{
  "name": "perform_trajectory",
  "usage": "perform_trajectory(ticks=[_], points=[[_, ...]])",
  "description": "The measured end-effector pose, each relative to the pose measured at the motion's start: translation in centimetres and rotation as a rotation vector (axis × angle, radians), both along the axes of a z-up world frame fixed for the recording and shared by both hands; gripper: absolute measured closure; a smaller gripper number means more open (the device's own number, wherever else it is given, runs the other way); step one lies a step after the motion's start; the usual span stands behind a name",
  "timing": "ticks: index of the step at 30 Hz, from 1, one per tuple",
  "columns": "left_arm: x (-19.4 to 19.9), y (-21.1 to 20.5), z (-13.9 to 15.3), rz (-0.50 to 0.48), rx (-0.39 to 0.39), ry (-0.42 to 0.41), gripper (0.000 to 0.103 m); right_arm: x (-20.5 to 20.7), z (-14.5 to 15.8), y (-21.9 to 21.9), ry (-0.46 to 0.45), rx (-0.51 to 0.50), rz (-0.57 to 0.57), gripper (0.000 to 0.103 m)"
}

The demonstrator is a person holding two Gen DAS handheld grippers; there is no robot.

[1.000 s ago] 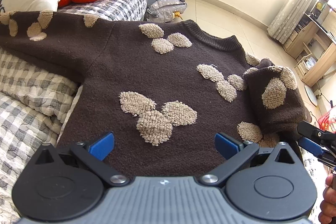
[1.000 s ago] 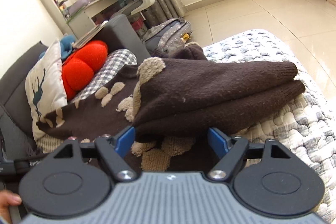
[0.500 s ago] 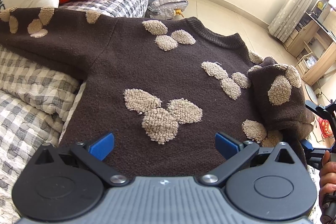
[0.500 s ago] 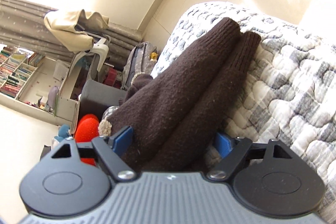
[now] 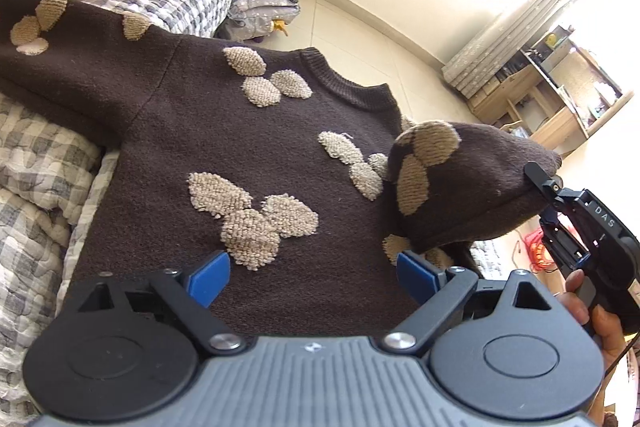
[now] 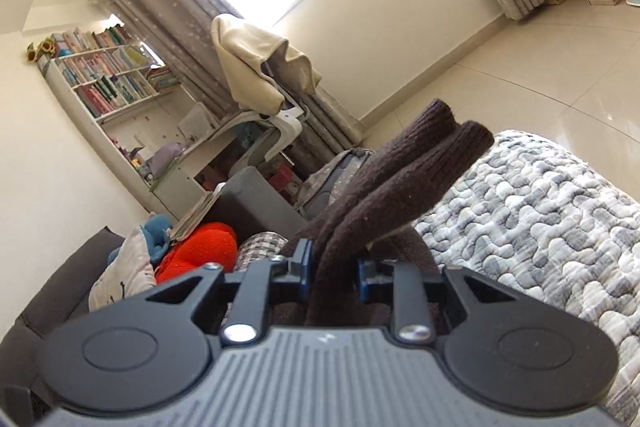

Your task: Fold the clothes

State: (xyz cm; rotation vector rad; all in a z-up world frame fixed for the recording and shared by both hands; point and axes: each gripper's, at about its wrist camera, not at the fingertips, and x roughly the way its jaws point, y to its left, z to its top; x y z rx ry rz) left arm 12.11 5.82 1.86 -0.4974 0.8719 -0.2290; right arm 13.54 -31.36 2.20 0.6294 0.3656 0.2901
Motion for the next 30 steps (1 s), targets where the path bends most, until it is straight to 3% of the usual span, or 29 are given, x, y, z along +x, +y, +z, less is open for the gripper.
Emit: perform_trajectory(ticks=[4,7,12,17,21,23,27,30], points=[[-0.3,1.5,0.0,0.020,-0.037,-0.002,0.021,-0.8,1.0,2.3,-0.086,-0.102,0.095,0.076],[-0.4,3.3,-0.6,0.040,-0.108,0.024,0.024,-1.3,1.6,3.9,-0.130,-0.171,0.157,0.076],[-0.8,5.6,-1.0,0.055,-0.203,0.040,0.023,-1.1,1.6,7.1,-0.163,-0.270,0.242,0.076],[-1.0,7.2,-1.3,0.085,-0.211,0.063,0.022,-1.4,1.5,10.4,-0.197,-0.357,0.354,0.074],[-1.3,9.0,-2.5,0.143,-0.270,0.098,0.022,-1.5,1.0,12.7,-0.202,-0.422,0.452,0.072],[-1.5,10.3,-3.2,0.180,-0.340,0.104,0.022,-2.1,0.6,13.6,-0.196,-0.454,0.500,0.072],[-2.1,12.9,-5.1,0.255,-0.533,0.136,0.022,-3.5,-0.5,14.7,-0.176,-0.517,0.555,0.059],[-2.1,13.7,-6.0,0.286,-0.566,0.162,0.022,-3.2,-1.1,15.0,-0.147,-0.563,0.561,0.054]])
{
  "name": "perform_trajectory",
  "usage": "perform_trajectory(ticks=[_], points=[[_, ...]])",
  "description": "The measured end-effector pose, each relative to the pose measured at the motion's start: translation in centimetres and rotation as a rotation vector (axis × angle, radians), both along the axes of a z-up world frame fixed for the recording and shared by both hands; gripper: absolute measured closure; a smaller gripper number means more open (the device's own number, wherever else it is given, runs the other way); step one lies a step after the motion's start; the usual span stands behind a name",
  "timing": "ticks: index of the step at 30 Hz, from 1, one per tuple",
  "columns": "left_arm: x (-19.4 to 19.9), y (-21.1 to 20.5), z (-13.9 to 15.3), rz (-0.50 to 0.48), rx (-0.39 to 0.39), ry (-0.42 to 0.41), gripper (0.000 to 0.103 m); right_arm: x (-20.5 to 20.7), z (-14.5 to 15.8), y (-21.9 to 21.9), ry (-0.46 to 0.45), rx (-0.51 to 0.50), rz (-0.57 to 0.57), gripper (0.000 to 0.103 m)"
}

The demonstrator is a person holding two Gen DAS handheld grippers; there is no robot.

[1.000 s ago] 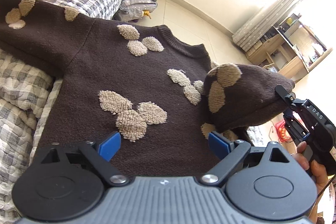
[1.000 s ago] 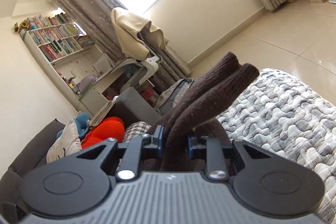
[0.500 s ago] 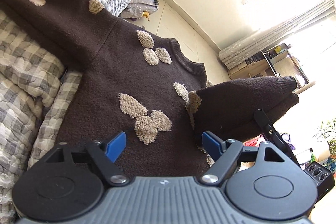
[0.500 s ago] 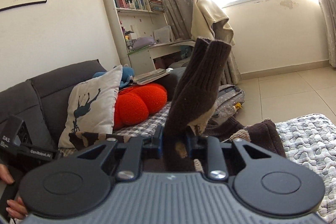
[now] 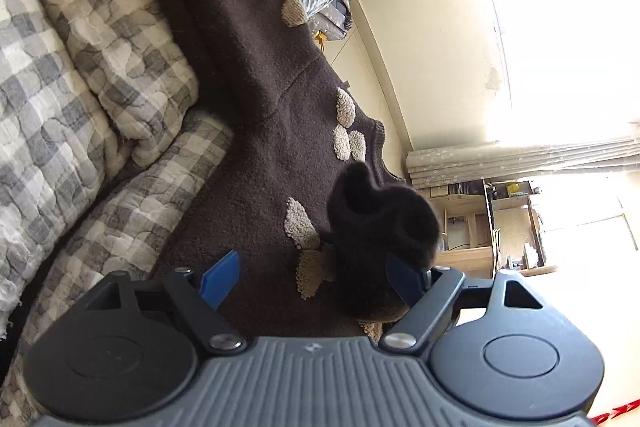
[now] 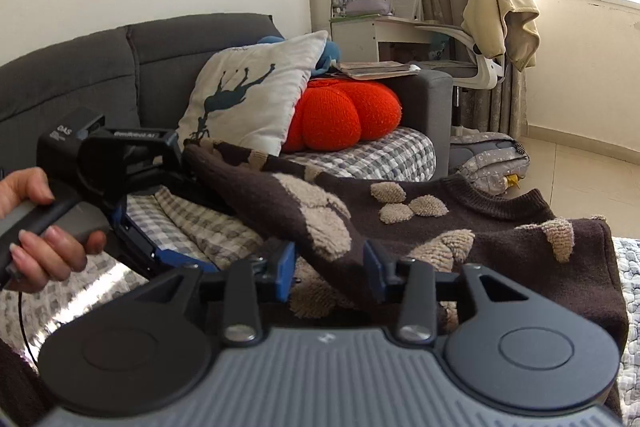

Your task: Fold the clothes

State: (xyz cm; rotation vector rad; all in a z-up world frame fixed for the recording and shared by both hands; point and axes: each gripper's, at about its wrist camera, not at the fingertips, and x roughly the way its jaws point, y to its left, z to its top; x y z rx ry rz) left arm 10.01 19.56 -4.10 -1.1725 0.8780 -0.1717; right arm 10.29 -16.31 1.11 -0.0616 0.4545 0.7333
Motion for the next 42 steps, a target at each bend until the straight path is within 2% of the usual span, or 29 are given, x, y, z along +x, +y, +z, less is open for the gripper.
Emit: perform_trajectory(ticks=[5,9,13,18,20,22,24,25,27,30,33,37,39,42], points=[[-0.2,0.7,-0.5,0.047,-0.021,0.038,0.022,0.7,-1.1,-0.5,0.006,-0.111,-0.052,0.048],[-0.2,0.9,0.4,0.060,0.089,0.043,0.022,1.0,-2.1,-1.0,-0.025,-0.233,-0.093,0.044],[0.6,1.0,0.6,0.047,0.204,0.030,0.022,1.1,-2.9,-1.9,-0.041,-0.309,-0.111,0.043],[2.3,0.8,-0.9,0.026,0.259,0.018,0.024,1.2,-3.4,-3.3,-0.042,-0.360,-0.149,0.041],[2.8,0.6,-1.3,0.026,0.282,0.004,0.032,1.2,-3.5,-4.0,-0.041,-0.374,-0.169,0.040],[3.0,0.2,-1.4,0.027,0.307,-0.014,0.063,1.3,-3.6,-4.6,-0.045,-0.389,-0.195,0.038],[3.1,-0.3,-1.3,0.025,0.331,-0.036,0.074,1.5,-3.8,-5.4,-0.049,-0.406,-0.232,0.037],[3.1,-0.5,-1.0,0.022,0.354,-0.046,0.084,1.7,-3.9,-5.8,-0.050,-0.414,-0.253,0.037],[2.8,-1.3,0.1,0.027,0.421,-0.089,0.088,1.9,-4.0,-6.4,-0.056,-0.429,-0.286,0.037],[2.0,-2.1,1.9,0.052,0.464,-0.135,0.090,2.6,-4.6,-7.5,-0.062,-0.472,-0.339,0.037],[1.3,-2.9,3.6,0.086,0.487,-0.196,0.094,3.2,-5.0,-8.3,-0.078,-0.489,-0.375,0.038],[0.4,-3.1,5.6,0.141,0.455,-0.301,0.096,4.1,-5.4,-8.9,-0.110,-0.527,-0.456,0.042],[0.0,-3.7,7.2,0.169,0.465,-0.373,0.096,4.5,-5.5,-9.2,-0.123,-0.524,-0.480,0.045],[-0.2,-4.7,8.7,0.190,0.492,-0.433,0.096,4.8,-5.5,-9.4,-0.137,-0.496,-0.474,0.050]])
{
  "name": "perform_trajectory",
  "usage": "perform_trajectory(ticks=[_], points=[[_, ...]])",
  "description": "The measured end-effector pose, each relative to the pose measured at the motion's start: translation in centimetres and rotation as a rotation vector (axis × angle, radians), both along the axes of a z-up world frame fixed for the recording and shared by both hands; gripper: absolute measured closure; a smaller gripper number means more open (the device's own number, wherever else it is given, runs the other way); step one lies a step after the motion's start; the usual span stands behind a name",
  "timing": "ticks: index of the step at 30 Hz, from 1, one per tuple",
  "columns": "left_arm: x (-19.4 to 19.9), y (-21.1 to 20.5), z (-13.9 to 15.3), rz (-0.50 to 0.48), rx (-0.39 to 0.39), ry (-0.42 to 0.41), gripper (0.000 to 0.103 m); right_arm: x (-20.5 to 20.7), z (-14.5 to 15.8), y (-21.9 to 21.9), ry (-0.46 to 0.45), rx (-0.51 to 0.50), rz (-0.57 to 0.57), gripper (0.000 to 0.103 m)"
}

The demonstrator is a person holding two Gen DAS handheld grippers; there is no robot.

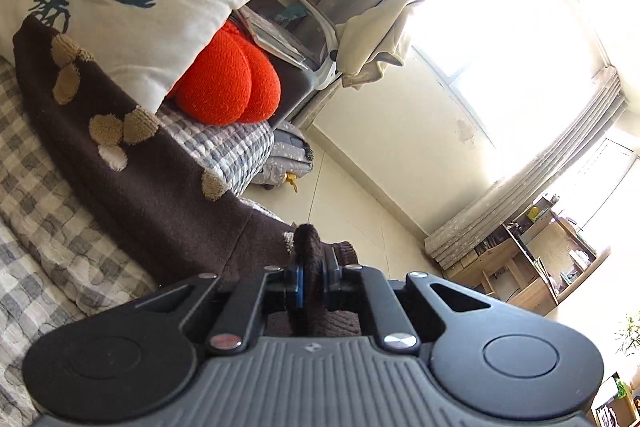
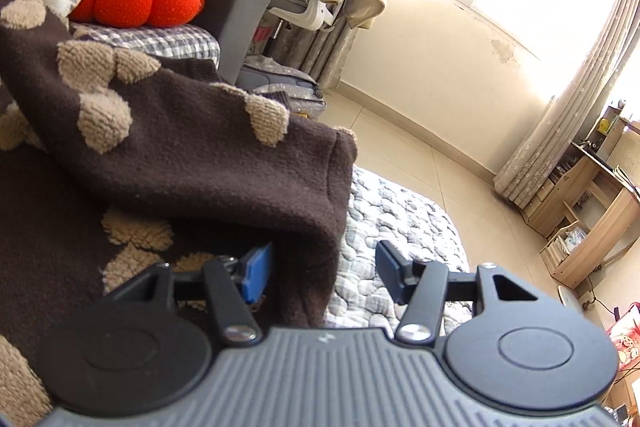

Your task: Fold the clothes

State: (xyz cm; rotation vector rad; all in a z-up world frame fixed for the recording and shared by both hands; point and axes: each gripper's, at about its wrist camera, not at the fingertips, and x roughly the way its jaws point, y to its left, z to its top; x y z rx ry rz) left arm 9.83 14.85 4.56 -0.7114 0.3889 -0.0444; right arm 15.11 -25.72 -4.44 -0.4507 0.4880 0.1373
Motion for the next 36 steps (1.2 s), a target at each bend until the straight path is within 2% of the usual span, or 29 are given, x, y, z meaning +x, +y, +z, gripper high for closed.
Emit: perform_trajectory(ticks=[2,5,8,11,13,17,18,19,20,22,24,25,26,27,28,30,33,35,36], points=[[-0.2,-0.4,0.6,0.015,0.012,-0.024,0.096,0.2,-0.2,0.1,-0.004,-0.016,0.012,0.057],[-0.8,-0.9,1.5,0.035,0.018,-0.083,0.096,0.3,0.3,-0.5,-0.017,-0.004,-0.001,0.085],[-1.5,-1.6,2.7,0.028,0.013,-0.129,0.096,0.0,1.9,-1.4,-0.086,-0.007,-0.047,0.090],[-1.5,-2.6,3.1,0.013,0.027,-0.104,0.096,-0.2,3.0,-2.8,-0.101,0.023,-0.072,0.090],[-1.2,-3.4,2.7,0.004,0.055,-0.045,0.096,-0.1,2.9,-3.4,-0.091,0.022,-0.078,0.090],[-0.7,-4.5,-0.2,-0.012,0.116,0.184,0.096,0.5,1.2,-3.9,-0.032,-0.029,-0.082,0.090],[-0.6,-4.7,-2.0,-0.040,0.116,0.285,0.096,0.6,0.7,-3.9,-0.016,-0.043,-0.083,0.090],[-0.6,-4.8,-2.7,-0.052,0.117,0.329,0.096,0.8,0.2,-4.0,0.007,-0.057,-0.084,0.090],[-0.8,-4.8,-4.6,-0.078,0.099,0.418,0.096,1.0,-0.4,-4.1,0.029,-0.070,-0.083,0.090],[-0.7,-4.9,-6.3,-0.136,0.093,0.502,0.095,1.0,-0.7,-4.3,0.042,-0.079,-0.072,0.090],[-0.9,-4.5,-6.5,-0.172,0.108,0.499,0.089,0.9,-0.2,-4.4,0.058,-0.074,-0.060,0.082],[-0.9,-4.4,-6.2,-0.189,0.123,0.501,0.072,0.8,0.1,-4.5,0.071,-0.067,-0.060,0.080],[-1.0,-4.0,-5.8,-0.197,0.127,0.490,0.062,0.6,0.4,-4.8,0.085,-0.058,-0.060,0.076],[-1.1,-3.5,-5.4,-0.205,0.131,0.479,0.042,0.3,0.8,-5.1,0.097,-0.052,-0.062,0.074],[-1.1,-3.4,-5.2,-0.207,0.134,0.468,0.036,0.0,1.1,-5.4,0.107,-0.047,-0.065,0.073],[-1.0,-3.2,-4.5,-0.246,0.168,0.429,0.036,-0.4,1.7,-5.9,0.116,-0.031,-0.064,0.066],[-1.1,-2.6,-4.2,-0.258,0.198,0.409,0.036,-1.8,2.8,-6.3,0.108,0.011,-0.065,0.062],[-1.3,-2.4,-4.2,-0.288,0.205,0.416,0.041,-2.5,3.5,-6.1,0.084,0.035,-0.060,0.061],[-1.4,-2.3,-4.2,-0.305,0.206,0.426,0.048,-2.8,3.8,-5.9,0.073,0.049,-0.050,0.061]])
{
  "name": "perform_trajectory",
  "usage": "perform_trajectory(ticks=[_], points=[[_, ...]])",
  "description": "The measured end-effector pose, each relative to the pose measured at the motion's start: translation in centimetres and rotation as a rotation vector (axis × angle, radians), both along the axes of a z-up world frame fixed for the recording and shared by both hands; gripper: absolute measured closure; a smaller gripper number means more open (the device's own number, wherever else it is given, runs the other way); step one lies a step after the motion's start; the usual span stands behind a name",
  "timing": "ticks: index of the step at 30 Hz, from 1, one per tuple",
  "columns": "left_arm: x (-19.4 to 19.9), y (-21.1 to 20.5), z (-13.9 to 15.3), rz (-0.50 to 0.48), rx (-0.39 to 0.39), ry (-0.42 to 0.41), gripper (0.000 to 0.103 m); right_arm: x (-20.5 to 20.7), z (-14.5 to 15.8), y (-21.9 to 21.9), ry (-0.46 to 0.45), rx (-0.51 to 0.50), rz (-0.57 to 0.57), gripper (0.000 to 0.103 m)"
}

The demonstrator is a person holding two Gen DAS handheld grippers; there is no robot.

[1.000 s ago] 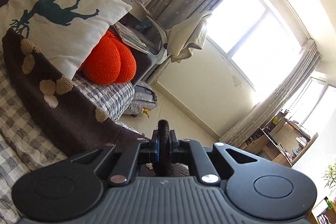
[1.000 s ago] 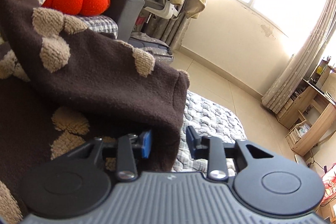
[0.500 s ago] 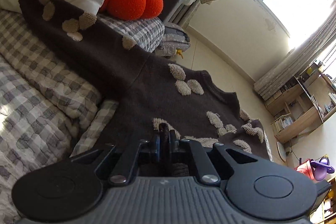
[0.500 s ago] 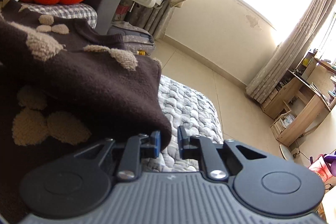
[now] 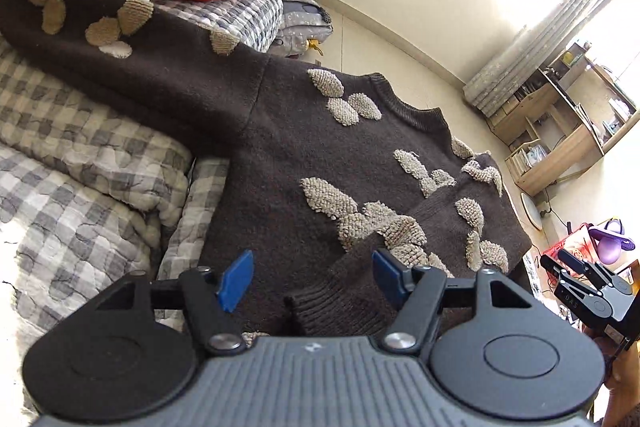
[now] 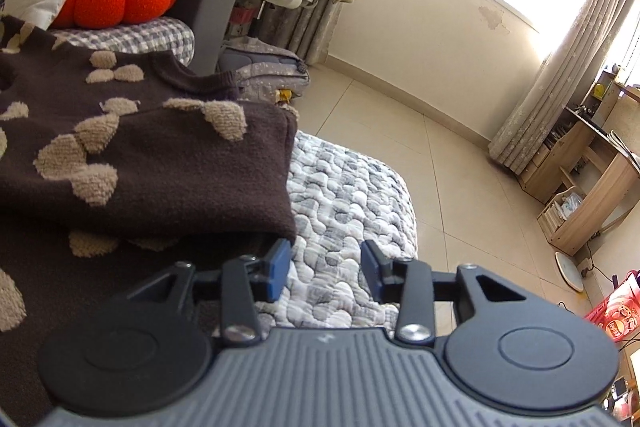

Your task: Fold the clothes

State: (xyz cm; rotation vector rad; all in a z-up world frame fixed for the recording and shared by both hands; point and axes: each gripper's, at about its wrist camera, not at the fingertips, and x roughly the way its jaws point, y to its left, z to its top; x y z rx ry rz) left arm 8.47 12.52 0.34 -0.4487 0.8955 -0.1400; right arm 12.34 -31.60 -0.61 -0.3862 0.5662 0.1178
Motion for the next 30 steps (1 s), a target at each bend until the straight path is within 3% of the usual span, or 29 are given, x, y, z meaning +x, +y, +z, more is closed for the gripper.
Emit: perform_trajectory(ticks=[1,3,12,15,20,23,26,30], points=[[0.1,-0.1,0.0,-0.012,-0.004,0.010,0.058,-0.2,0.2,0.2,-0.009,0.011,0.010,0.061],[0.1,0.0,-0.2,-0.039,-0.032,0.049,0.064,-0.4,0.6,0.8,-0.019,0.029,0.032,0.058],[0.7,0.0,-1.4,-0.023,-0.079,0.121,0.065,-0.9,2.4,1.7,-0.047,0.016,0.050,0.056],[0.6,-0.4,-1.2,-0.041,-0.088,0.117,0.079,-1.1,3.2,1.7,-0.048,0.027,0.039,0.055],[0.3,-0.6,-0.8,-0.062,-0.085,0.104,0.082,-1.4,4.1,2.0,-0.040,0.043,0.027,0.050],[0.2,-0.6,-0.6,-0.066,-0.091,0.093,0.094,-0.9,4.3,2.3,-0.025,0.083,0.026,0.049],[-0.1,-0.3,-0.1,-0.021,-0.095,0.057,0.100,0.0,4.3,2.9,-0.006,0.133,0.025,0.049],[-0.7,0.7,1.0,0.079,-0.030,0.017,0.103,1.6,3.9,3.8,0.026,0.172,0.032,0.049]])
